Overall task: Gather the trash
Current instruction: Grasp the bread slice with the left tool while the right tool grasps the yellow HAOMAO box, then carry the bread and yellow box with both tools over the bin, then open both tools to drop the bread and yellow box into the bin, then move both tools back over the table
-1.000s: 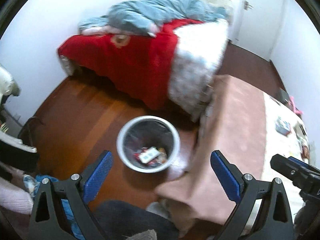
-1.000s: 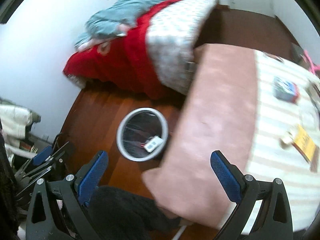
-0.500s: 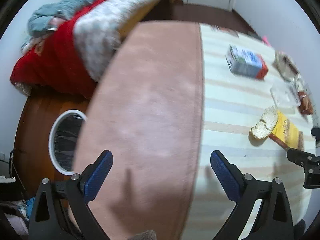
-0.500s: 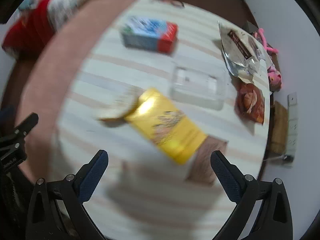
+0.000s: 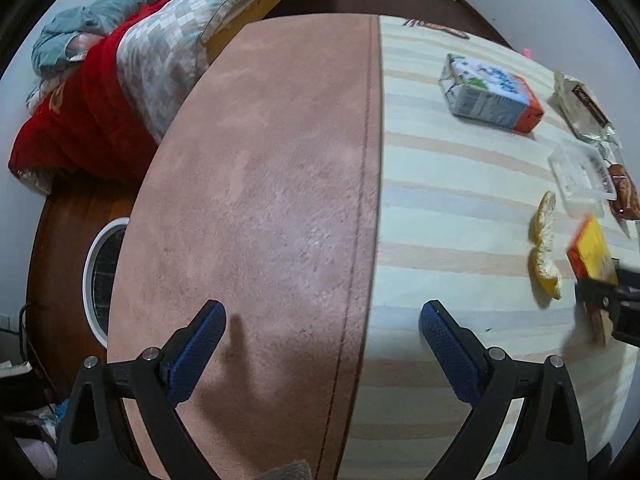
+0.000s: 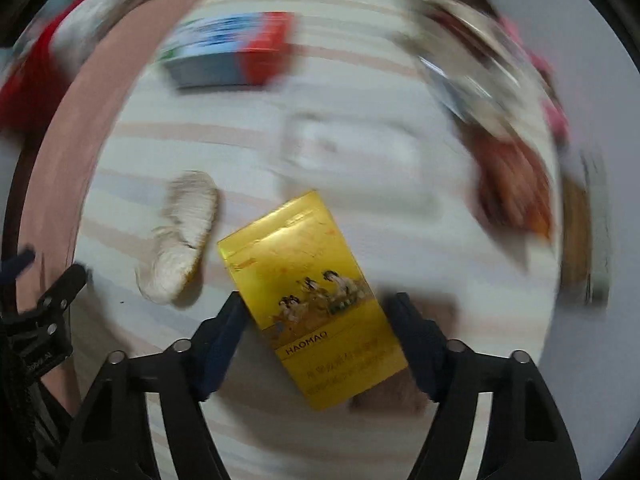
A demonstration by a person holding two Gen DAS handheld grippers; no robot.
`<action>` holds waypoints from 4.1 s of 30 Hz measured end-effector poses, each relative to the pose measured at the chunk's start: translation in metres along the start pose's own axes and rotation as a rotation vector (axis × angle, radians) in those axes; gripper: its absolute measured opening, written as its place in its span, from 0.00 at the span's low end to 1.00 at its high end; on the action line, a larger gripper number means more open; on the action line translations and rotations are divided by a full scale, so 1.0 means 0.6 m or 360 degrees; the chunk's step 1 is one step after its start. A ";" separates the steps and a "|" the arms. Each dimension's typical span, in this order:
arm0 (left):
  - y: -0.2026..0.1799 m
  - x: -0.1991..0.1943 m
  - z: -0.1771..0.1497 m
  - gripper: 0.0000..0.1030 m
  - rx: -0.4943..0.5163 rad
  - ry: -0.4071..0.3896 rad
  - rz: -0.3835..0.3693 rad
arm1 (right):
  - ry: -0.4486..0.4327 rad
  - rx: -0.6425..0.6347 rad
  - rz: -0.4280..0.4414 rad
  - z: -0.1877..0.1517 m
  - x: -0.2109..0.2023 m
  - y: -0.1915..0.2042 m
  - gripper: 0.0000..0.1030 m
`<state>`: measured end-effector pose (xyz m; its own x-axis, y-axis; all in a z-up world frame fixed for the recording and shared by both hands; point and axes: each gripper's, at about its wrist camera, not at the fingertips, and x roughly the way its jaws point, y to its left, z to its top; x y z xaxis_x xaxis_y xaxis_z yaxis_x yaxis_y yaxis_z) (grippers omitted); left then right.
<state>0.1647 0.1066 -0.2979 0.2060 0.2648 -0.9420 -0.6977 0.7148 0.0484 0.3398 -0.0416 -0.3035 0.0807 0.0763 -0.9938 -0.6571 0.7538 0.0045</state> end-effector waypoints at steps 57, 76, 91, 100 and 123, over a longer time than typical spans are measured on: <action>0.139 -0.282 -0.012 0.20 -0.0037 -0.0535 -0.0238 | -0.0521 -0.0028 0.0378 -0.106 -0.244 0.180 0.59; 0.658 -0.135 -0.051 0.20 -0.0712 -0.0162 -0.0261 | -0.0156 -0.0539 0.0632 -0.043 -0.101 0.747 0.59; 0.786 0.176 -0.055 0.97 -0.1015 0.0377 -0.0307 | 0.0335 -0.0665 0.0433 0.064 0.220 0.940 0.59; 0.824 0.154 -0.104 0.97 -0.1034 0.0315 -0.0001 | 0.0265 -0.0688 0.0397 0.074 0.238 0.955 0.92; 0.767 0.044 -0.154 0.97 -0.0938 0.0167 0.0181 | 0.0012 -0.0800 0.0244 -0.030 0.097 0.892 1.00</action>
<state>-0.2141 0.3828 -0.3310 0.0602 0.2318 -0.9709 -0.9798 0.1994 -0.0132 -0.0208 0.3547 -0.3612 -0.0490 0.1553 -0.9867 -0.9397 0.3277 0.0982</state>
